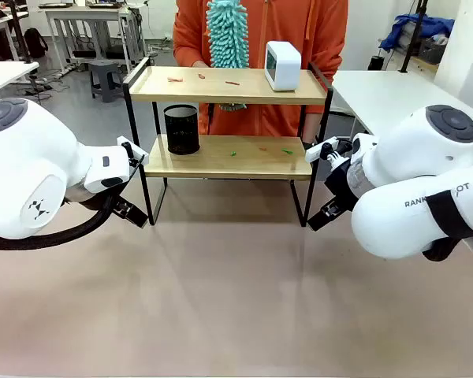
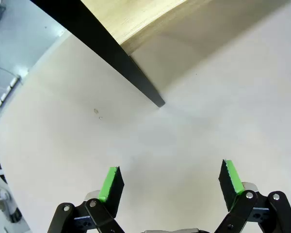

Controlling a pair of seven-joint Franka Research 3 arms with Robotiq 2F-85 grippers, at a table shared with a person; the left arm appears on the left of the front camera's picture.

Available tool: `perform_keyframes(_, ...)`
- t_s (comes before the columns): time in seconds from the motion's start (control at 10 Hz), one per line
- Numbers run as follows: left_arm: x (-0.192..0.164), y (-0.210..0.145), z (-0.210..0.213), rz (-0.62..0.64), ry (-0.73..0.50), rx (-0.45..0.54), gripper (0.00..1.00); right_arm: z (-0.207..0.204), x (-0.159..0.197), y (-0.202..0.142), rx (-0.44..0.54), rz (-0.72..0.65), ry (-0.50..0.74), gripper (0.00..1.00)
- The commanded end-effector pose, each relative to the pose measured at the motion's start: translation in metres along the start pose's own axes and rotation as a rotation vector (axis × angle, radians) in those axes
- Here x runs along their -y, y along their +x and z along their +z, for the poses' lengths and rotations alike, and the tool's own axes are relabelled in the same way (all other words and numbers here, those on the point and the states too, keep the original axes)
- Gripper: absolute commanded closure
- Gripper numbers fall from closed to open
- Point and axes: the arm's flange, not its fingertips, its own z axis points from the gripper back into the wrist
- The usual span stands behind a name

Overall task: Clean the shelf.
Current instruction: Pick up the Duster from the human.

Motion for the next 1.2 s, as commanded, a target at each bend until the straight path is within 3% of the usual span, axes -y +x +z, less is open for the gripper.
perform_keyframes(0.0, 0.0, 0.0001, 0.0001, 0.0, 0.0, 0.0, 0.0, 0.0, 0.0, 0.0, 0.0, 0.0, 0.0, 0.0)
perform_keyframes(1.1, -0.0001, 0.0, 0.0, 0.001, 0.0, 0.0, 0.0, 0.0, -0.0001, 0.0, 0.0, 0.001, 0.0, 0.0)
